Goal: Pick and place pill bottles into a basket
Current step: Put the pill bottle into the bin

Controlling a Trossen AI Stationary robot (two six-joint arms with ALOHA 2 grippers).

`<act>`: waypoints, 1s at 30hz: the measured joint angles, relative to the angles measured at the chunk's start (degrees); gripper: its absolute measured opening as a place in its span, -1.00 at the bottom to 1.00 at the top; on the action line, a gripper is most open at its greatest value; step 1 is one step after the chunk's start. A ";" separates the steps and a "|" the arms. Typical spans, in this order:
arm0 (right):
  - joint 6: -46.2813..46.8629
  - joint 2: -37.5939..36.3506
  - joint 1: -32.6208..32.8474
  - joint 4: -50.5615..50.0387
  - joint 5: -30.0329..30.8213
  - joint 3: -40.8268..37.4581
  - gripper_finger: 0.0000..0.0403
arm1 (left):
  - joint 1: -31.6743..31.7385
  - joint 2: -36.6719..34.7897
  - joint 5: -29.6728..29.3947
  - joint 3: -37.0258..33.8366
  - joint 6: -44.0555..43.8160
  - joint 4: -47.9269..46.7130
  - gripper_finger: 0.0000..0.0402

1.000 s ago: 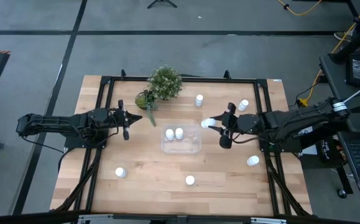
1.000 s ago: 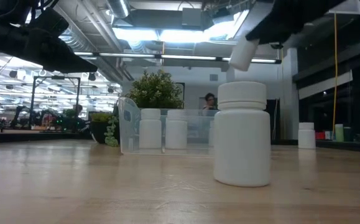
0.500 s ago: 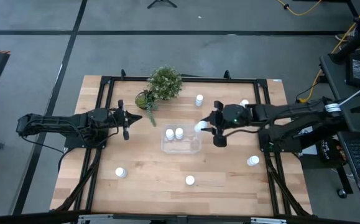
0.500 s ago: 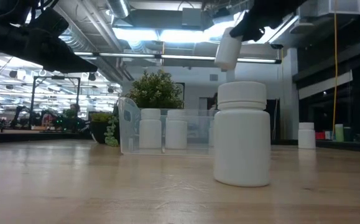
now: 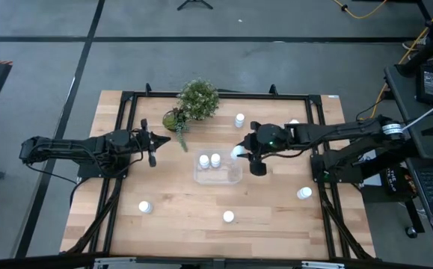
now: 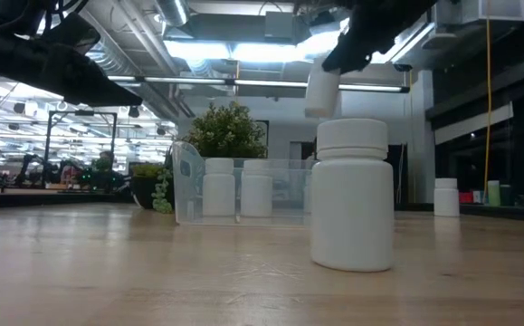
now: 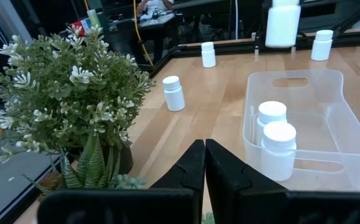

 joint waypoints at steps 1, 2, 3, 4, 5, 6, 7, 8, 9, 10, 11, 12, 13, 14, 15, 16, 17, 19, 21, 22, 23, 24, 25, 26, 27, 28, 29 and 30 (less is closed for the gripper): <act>-0.33 0.76 -0.02 0.70 -0.43 0.00 -0.26 | 0.02 -0.02 0.02 0.00 0.00 0.02 -0.96; -1.05 1.54 -0.02 1.19 -1.30 0.00 -0.26 | 0.02 0.00 0.04 0.00 0.00 0.00 -0.96; -1.32 2.40 -0.02 1.39 -1.65 0.00 -0.26 | 0.01 0.00 0.07 0.00 0.00 0.00 -0.96; -1.45 3.36 -0.02 1.72 -1.79 -0.01 -0.26 | 0.02 0.00 0.07 0.00 0.00 0.01 -0.96; -1.48 4.33 -0.02 2.10 -1.83 -0.03 -0.26 | 0.01 0.00 0.10 0.00 0.00 0.00 -0.96; -1.52 5.26 -0.02 2.60 -1.89 -0.04 -0.26 | 0.02 0.00 0.19 0.00 0.00 0.00 -0.96; -1.54 6.18 0.00 3.51 -1.97 -0.04 -0.26 | 0.02 0.00 0.50 0.00 0.00 0.00 -0.96; -1.59 7.09 0.00 4.43 -1.97 -0.04 -0.26 | 0.02 0.00 0.80 0.00 0.00 0.00 -0.96; -1.85 8.08 0.00 4.97 -1.97 -0.04 -0.26 | 0.02 -0.02 1.27 0.00 0.00 0.00 -0.96; -2.26 8.99 0.00 5.12 -1.97 -0.04 -0.26 | 0.02 -0.01 1.97 0.00 -0.01 0.00 -0.97; -2.49 9.77 0.00 5.20 -1.97 -0.08 -0.26 | 0.02 0.00 2.68 0.00 0.00 0.00 -0.97; -2.50 10.54 0.00 5.38 -1.97 -0.09 -0.26 | 0.02 0.00 3.46 0.00 0.00 0.00 -0.98; -2.43 11.22 0.00 5.55 -1.97 -0.09 -0.26 | 0.00 0.00 4.17 0.00 0.00 0.00 -0.98; -2.22 11.89 -0.01 5.54 -1.97 -0.09 -0.26 | 0.02 0.00 4.69 0.00 0.00 0.00 -0.99; -1.80 12.65 -0.02 5.75 -1.97 -0.09 -0.26 | 0.02 0.00 5.07 0.00 0.00 0.00 -0.99; -1.49 13.35 -0.02 6.47 -1.97 -0.09 -0.26 | 0.00 0.00 5.33 0.00 0.02 0.00 -0.99; -1.49 13.95 0.00 7.16 -1.97 -0.11 -0.26 | 0.00 0.00 5.33 0.00 0.16 0.00 -0.99; -1.66 15.07 0.00 8.54 -1.97 -0.11 -0.26 | 0.01 0.00 5.28 0.00 0.93 0.00 -0.98; -2.00 16.15 0.00 8.77 -1.97 -0.11 -0.26 | 0.00 0.00 5.27 0.00 1.44 0.00 -0.97; -2.00 16.65 0.00 8.79 -1.97 -0.11 -0.26 | 0.02 -0.02 5.27 0.00 1.49 0.00 -0.97; -1.89 17.12 0.00 8.80 -1.97 -0.11 -0.26 | 0.00 0.00 5.25 0.00 1.49 0.00 -0.97; -1.46 17.50 0.00 8.87 -1.97 -0.11 -0.26 | 0.02 0.00 5.22 0.00 1.49 0.00 -0.97; -1.33 17.82 0.00 8.84 -1.97 -0.11 -0.26 | 0.00 0.00 5.22 0.00 1.49 0.00 -0.97; -1.32 18.24 0.00 8.98 -1.97 -0.11 -0.26 | 0.00 0.00 5.20 0.00 1.49 -0.01 -0.97; -1.34 18.64 0.00 9.42 -1.95 -0.11 -0.26 | 0.00 -0.01 5.18 0.00 1.50 0.00 -0.98; -1.34 18.96 0.00 9.61 -1.95 -0.11 -0.26 | 0.00 0.00 5.16 0.00 1.49 0.00 -0.98; -1.34 19.26 0.00 9.72 -1.95 -0.11 -0.26 | 0.01 0.00 5.14 0.00 1.49 0.00 -0.98; -1.34 19.61 0.00 10.23 -1.91 -0.11 -0.26 | 0.02 0.00 5.14 0.00 1.51 0.00 -0.98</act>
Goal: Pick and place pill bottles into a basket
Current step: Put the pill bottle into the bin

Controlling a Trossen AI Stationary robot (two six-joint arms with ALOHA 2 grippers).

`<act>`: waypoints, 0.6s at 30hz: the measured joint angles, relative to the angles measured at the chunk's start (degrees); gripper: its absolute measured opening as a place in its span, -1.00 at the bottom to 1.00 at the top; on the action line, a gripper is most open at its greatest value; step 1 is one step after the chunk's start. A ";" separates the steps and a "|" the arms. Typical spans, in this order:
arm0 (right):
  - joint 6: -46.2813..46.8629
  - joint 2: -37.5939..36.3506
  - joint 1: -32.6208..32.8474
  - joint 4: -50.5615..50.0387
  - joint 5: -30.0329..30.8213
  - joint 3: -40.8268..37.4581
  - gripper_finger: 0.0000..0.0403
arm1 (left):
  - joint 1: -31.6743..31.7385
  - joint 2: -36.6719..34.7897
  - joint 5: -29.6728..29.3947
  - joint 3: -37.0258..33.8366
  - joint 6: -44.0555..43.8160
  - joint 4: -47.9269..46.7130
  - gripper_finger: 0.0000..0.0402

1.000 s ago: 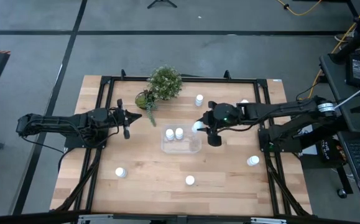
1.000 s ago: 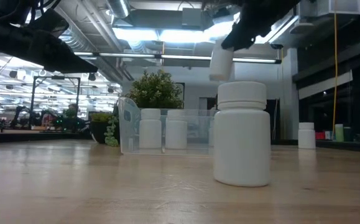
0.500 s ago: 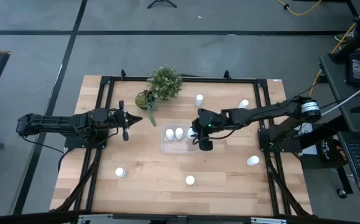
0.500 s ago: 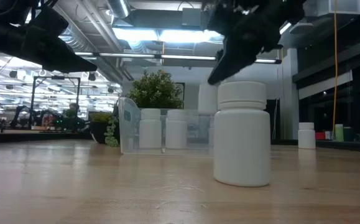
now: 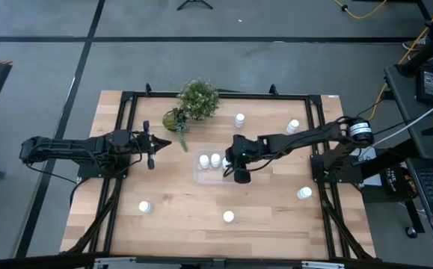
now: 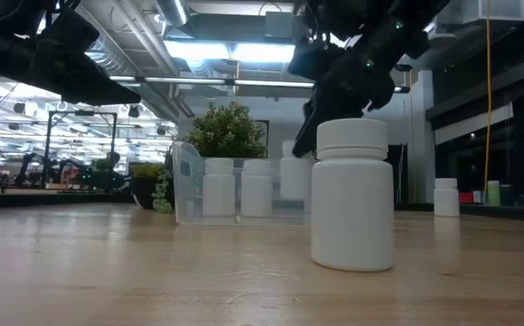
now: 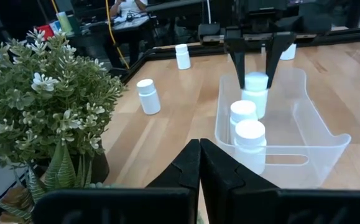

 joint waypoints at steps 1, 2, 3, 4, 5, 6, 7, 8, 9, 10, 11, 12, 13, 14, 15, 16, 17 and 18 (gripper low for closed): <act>0.00 0.30 0.00 0.07 0.04 0.00 -0.26 | -0.02 0.00 0.00 0.00 0.00 0.00 -0.98; 0.00 0.70 0.00 -0.05 0.12 0.00 -0.26 | 0.00 -0.02 0.00 0.00 0.00 0.00 -0.98; 0.00 1.07 0.00 0.20 0.14 0.00 -0.26 | 0.00 -0.02 -0.02 0.00 0.00 0.00 -0.98; 0.00 1.45 0.00 0.34 0.15 0.00 -0.26 | -0.01 0.00 -0.02 0.00 0.00 -0.01 -0.98; -0.01 1.85 0.00 0.67 0.14 0.00 -0.26 | -0.01 -0.01 0.00 0.00 -0.01 -0.01 -0.98; -0.02 2.11 0.00 1.15 0.15 0.00 -0.26 | 0.00 -0.02 0.00 0.00 0.00 0.00 -0.98; -0.04 2.29 0.00 1.08 0.16 -0.02 -0.26 | -0.01 0.00 -0.02 0.00 -0.02 -0.02 -0.98; -0.15 2.53 0.00 1.50 0.16 -0.02 -0.26 | -0.01 0.00 0.00 0.00 -0.02 -0.02 -0.98; -0.31 2.73 0.00 2.33 0.16 -0.02 -0.26 | -0.02 0.00 0.00 0.00 0.00 0.00 -0.98; -0.80 2.79 0.00 2.42 0.15 -0.02 -0.26 | 0.00 0.00 -0.02 0.00 0.00 -0.02 -0.98; -1.29 2.79 0.00 2.49 0.16 -0.02 -0.26 | 0.00 -0.02 -0.02 0.00 -0.02 0.00 -0.98; -1.54 2.79 0.00 2.88 0.18 -0.02 -0.26 | -0.02 -0.02 -0.02 0.00 0.00 -0.02 -0.99; -1.59 2.79 0.00 3.06 0.43 -0.02 -0.26 | -0.01 0.00 -0.01 0.00 0.00 -0.02 -0.99; -1.59 2.79 -0.02 3.05 0.76 -0.02 -0.26 | 0.00 -0.02 0.00 0.00 0.00 -0.01 -0.99; -1.60 2.79 -0.09 3.05 0.99 -0.02 -0.26 | 0.00 -0.02 -0.02 0.00 -0.01 -0.02 -0.99; -1.65 2.79 -0.23 3.09 0.99 -0.02 -0.26 | 0.00 0.00 0.00 0.00 0.00 -0.02 -0.99; -1.68 2.79 -0.36 3.21 1.01 -0.02 -0.26 | 0.00 0.00 0.00 0.00 0.00 -0.02 -0.98; -1.70 2.79 -0.47 3.33 1.03 -0.02 -0.26 | -0.02 -0.02 -0.02 0.00 -0.02 0.00 -0.98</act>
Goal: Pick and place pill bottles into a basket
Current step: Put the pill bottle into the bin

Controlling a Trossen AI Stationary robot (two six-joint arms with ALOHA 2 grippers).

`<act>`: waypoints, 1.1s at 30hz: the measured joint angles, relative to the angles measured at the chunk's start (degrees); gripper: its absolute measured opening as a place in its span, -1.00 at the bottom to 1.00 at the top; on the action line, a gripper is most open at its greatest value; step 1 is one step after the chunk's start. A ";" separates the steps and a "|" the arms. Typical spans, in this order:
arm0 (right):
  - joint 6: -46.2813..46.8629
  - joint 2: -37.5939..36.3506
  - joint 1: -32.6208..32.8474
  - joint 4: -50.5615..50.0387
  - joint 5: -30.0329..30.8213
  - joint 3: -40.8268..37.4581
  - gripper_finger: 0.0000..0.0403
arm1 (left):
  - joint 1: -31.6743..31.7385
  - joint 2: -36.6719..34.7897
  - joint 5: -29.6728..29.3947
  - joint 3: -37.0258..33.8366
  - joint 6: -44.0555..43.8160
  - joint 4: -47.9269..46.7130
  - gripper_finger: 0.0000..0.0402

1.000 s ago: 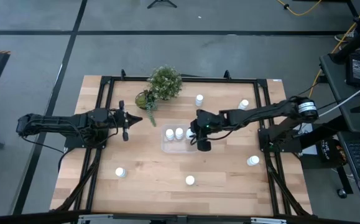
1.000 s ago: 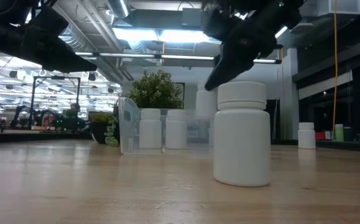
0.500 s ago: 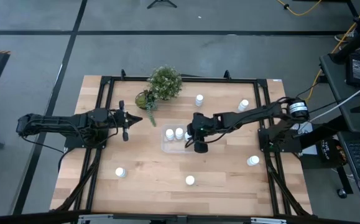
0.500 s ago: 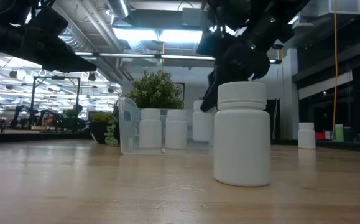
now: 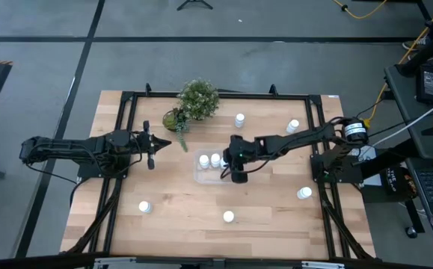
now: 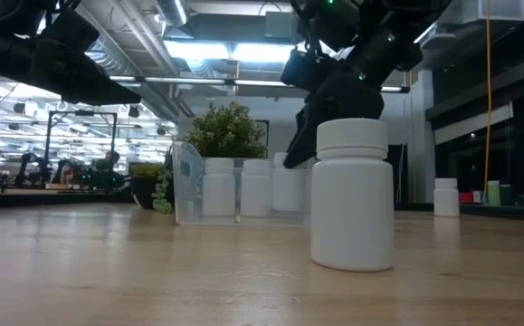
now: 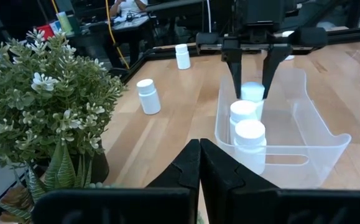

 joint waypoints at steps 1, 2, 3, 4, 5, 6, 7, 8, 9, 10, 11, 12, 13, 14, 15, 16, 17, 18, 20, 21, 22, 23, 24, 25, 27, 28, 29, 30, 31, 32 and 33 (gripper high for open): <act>-0.08 0.00 -0.22 0.00 0.00 0.00 -0.26 | 0.02 0.02 0.00 0.00 0.02 -0.02 -0.97; -0.23 0.00 -0.41 0.04 -0.01 0.00 -0.26 | 0.01 0.01 0.00 0.00 0.01 -0.02 -0.97; -0.33 0.00 -0.63 0.11 -0.02 0.00 -0.26 | 0.00 0.01 0.00 0.00 0.00 -0.02 -0.97; -0.57 0.00 -0.85 0.21 -0.05 0.00 -0.26 | 0.02 0.00 0.00 0.00 0.01 -0.02 -0.97; -0.76 0.00 -1.05 0.39 -0.25 0.00 -0.26 | 0.00 0.02 0.00 0.00 0.02 -0.02 -0.98; -0.99 0.00 -1.23 0.53 -0.70 0.00 -0.26 | 0.01 0.01 0.00 0.00 0.00 -0.02 -0.98; -1.14 0.00 -1.40 0.60 -1.29 0.00 -0.26 | 0.00 0.02 0.00 0.00 0.00 -0.02 -0.99; -1.16 0.00 -1.52 0.67 -1.85 0.00 -0.26 | 0.02 0.00 0.00 0.00 0.00 -0.02 -0.99; -1.14 0.00 -1.60 0.79 -1.96 0.00 -0.26 | 0.00 0.01 0.01 0.00 0.01 -0.02 -0.99; -1.14 0.00 -1.60 0.83 -1.98 0.00 -0.26 | 0.02 0.00 0.00 0.00 0.01 -0.02 -0.99; -1.16 0.00 -1.60 0.90 -2.00 0.00 -0.26 | 0.02 0.00 0.00 0.00 0.00 -0.02 -0.99; -1.26 0.00 -1.58 0.91 -2.14 0.00 -0.26 | 0.02 0.00 0.00 0.00 0.02 -0.02 -0.98; -1.31 0.00 -1.58 0.91 -2.63 0.00 -0.26 | 0.02 0.01 0.00 0.00 0.02 -0.02 -0.98; -1.31 0.00 -1.59 0.95 -3.53 0.00 -0.26 | 0.02 0.00 0.00 0.00 0.02 -0.02 -0.97; -1.31 0.00 -1.64 1.08 -4.23 0.00 -0.26 | 0.00 0.00 0.00 0.00 0.00 -0.02 -0.97; -1.33 0.00 -1.68 1.24 -4.66 0.00 -0.26 | 0.02 0.00 0.00 0.00 0.02 -0.02 -0.96; -1.32 0.00 -1.69 1.34 -4.72 0.00 -0.26 | 0.02 0.00 0.00 0.00 0.00 -0.02 -0.96; -1.34 0.00 -1.69 1.36 -4.72 0.00 -0.26 | 0.02 0.01 0.00 0.00 0.00 -0.02 -0.96; -1.35 0.00 -1.78 1.36 -4.72 0.00 -0.26 | 0.02 0.00 0.00 0.00 0.02 -0.02 -0.96; -1.36 -0.02 -1.80 1.36 -4.68 0.00 -0.26 | 0.01 0.00 0.00 0.00 0.01 -0.02 -0.97; -1.43 -0.02 -1.80 1.36 -4.65 0.00 -0.26 | 0.02 0.01 0.00 0.00 0.01 -0.02 -0.97; -1.51 -0.02 -1.80 1.36 -4.64 0.00 -0.26 | 0.02 0.00 0.00 0.00 0.00 -0.02 -0.97; -1.53 -0.02 -1.80 1.36 -4.61 0.00 -0.26 | 0.00 0.02 0.00 0.00 0.02 -0.02 -0.98; -1.53 -0.02 -1.80 1.36 -4.61 0.00 -0.26 | 0.01 0.00 0.00 0.00 0.01 -0.02 -0.98; -1.55 -0.02 -1.80 1.36 -4.59 0.00 -0.26 | 0.01 0.00 0.00 0.00 0.00 -0.02 -0.98; -1.55 -0.02 -1.80 1.36 -4.57 0.00 -0.26 | 0.00 0.02 0.00 0.00 0.00 -0.02 -0.98; -1.55 -0.02 -1.80 1.36 -4.57 0.00 -0.26 | 0.02 0.00 0.00 0.00 0.00 -0.02 -0.98; -1.55 -0.02 -1.80 1.34 -4.57 0.00 -0.26 | 0.00 0.00 0.00 0.00 0.01 -0.02 -0.98; -1.55 -0.04 -1.80 1.34 -4.57 0.00 -0.26 | 0.00 0.01 0.00 0.00 0.02 -0.02 -0.98; -1.55 -0.04 -1.80 1.34 -4.57 0.00 -0.26 | 0.02 0.00 0.00 0.00 0.00 -0.02 -0.98; -1.55 -0.04 -1.80 1.34 -4.57 0.00 -0.26 | 0.01 0.01 0.00 0.00 0.01 -0.02 -0.98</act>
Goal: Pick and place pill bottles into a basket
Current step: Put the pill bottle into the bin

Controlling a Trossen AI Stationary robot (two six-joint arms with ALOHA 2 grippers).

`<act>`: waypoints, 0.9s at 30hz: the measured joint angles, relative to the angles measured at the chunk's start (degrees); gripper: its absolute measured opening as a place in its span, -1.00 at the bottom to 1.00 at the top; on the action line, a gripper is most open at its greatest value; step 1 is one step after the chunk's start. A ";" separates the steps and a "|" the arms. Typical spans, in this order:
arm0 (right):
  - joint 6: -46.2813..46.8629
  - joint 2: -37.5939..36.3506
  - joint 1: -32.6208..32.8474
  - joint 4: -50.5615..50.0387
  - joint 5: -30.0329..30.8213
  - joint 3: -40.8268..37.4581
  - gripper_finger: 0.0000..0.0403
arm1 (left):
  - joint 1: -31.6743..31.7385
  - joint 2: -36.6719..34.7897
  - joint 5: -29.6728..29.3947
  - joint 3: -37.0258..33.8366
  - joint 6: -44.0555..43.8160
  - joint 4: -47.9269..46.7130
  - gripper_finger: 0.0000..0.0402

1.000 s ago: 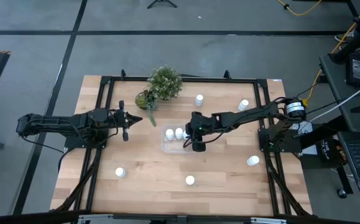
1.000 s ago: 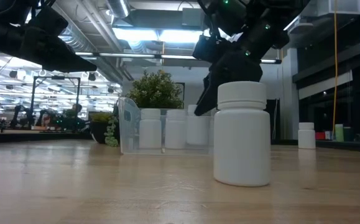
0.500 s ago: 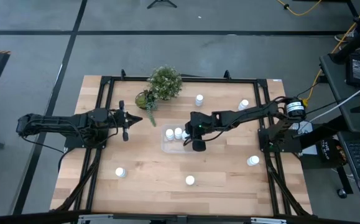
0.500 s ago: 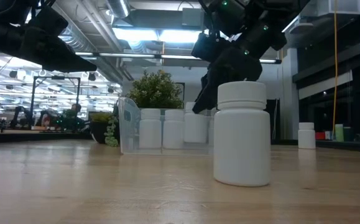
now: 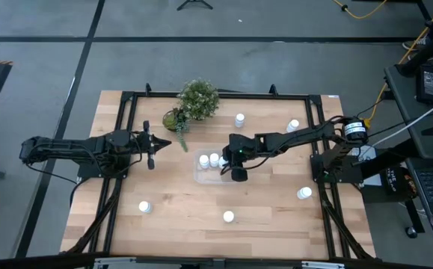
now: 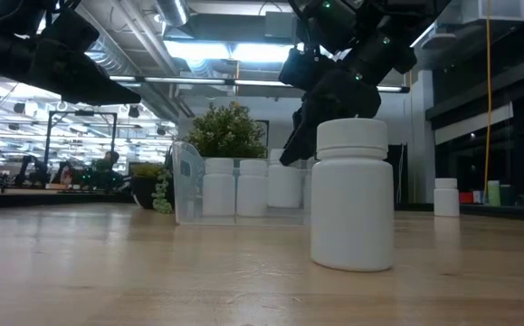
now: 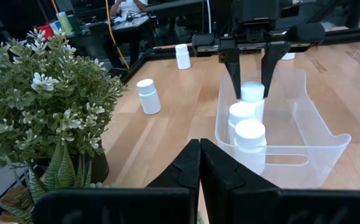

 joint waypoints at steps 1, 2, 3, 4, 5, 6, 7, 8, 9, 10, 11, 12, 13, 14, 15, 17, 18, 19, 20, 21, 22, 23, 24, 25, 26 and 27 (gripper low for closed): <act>0.00 0.04 0.00 0.01 0.00 0.00 -0.26 | 0.01 0.00 0.00 0.00 -0.02 0.00 -0.98; 0.01 0.25 0.00 0.10 0.01 0.00 -0.26 | -0.01 0.00 0.00 0.00 -0.02 0.00 -0.98; 0.01 0.52 0.00 0.22 0.02 0.00 -0.26 | 0.00 0.00 0.00 0.00 0.00 0.00 -0.98; 0.00 0.87 0.00 0.17 0.02 0.00 -0.26 | -0.01 -0.01 0.00 0.00 0.01 0.00 -0.98; 0.00 1.25 0.00 0.17 0.02 0.00 -0.26 | 0.01 0.01 0.00 0.00 -0.02 0.00 -0.98; 0.00 1.66 -0.02 0.15 0.02 0.00 -0.26 | 0.01 0.01 0.00 0.00 -0.02 0.00 -0.99; 0.04 1.83 -0.02 0.17 0.02 0.00 -0.26 | 0.01 0.01 0.00 0.00 -0.01 0.00 -0.99; 0.06 1.84 -0.08 0.22 0.02 0.00 -0.26 | 0.01 -0.01 0.00 0.00 -0.02 0.00 -0.99; 0.07 1.77 -0.21 0.22 0.02 0.00 -0.26 | 0.01 -0.01 0.00 0.00 -0.02 0.00 -0.99; 0.08 1.79 -0.27 0.20 0.02 0.00 -0.26 | 0.01 0.02 0.00 0.00 -0.02 0.00 -0.99; 0.14 1.79 -0.38 0.15 0.02 0.00 -0.26 | -0.01 0.01 0.00 0.00 -0.02 0.00 -0.99; 0.15 1.73 -0.54 0.15 0.04 0.00 -0.26 | -0.01 -0.01 0.00 0.00 -0.02 0.00 -0.98; 0.15 1.68 -0.67 0.15 0.04 0.00 -0.26 | 0.00 0.00 0.00 0.00 -0.02 0.00 -0.98; 0.15 1.68 -0.77 0.17 0.04 0.00 -0.26 | -0.01 0.02 0.00 0.00 0.01 -0.02 -0.97; 0.15 1.68 -0.88 0.12 0.04 0.00 -0.26 | -0.01 -0.01 0.00 0.00 -0.02 0.00 -0.96; 0.17 1.68 -1.10 0.07 0.04 0.00 -0.24 | 0.00 -0.01 0.00 0.00 -0.02 0.00 -0.96; 0.20 1.68 -1.14 0.07 0.06 0.00 -0.23 | 0.01 -0.01 0.00 0.00 -0.02 0.00 -0.97; 0.19 1.68 -1.17 0.07 0.07 0.00 -0.22 | 0.01 0.01 0.00 0.00 -0.02 -0.01 -0.97; 0.18 1.68 -1.20 0.07 0.07 0.00 -0.21 | 0.00 0.00 0.00 0.00 -0.02 0.00 -0.97; 0.17 1.68 -1.20 0.07 0.07 0.00 -0.21 | 0.00 -0.01 0.00 0.00 -0.02 -0.01 -0.98; 0.15 1.68 -1.20 0.09 0.07 0.00 -0.22 | 0.01 0.00 0.00 0.00 -0.02 0.00 -0.98; 0.13 1.68 -1.18 0.09 0.07 0.00 -0.22 | 0.01 0.01 0.00 0.00 -0.02 0.00 -0.98; 0.17 1.68 -1.18 0.09 0.07 0.00 -0.22 | -0.01 0.02 0.00 0.00 -0.02 0.00 -0.99; 0.21 1.68 -1.18 0.10 0.07 0.00 -0.22 | 0.01 -0.01 0.00 0.00 -0.02 -0.02 -0.99; 0.30 1.68 -1.18 0.14 0.07 0.00 -0.20 | 0.01 -0.01 0.00 0.00 0.00 0.00 -0.99; 0.35 1.68 -1.18 0.24 0.07 0.00 -0.18 | 0.01 0.00 0.00 0.00 -0.02 0.00 -0.99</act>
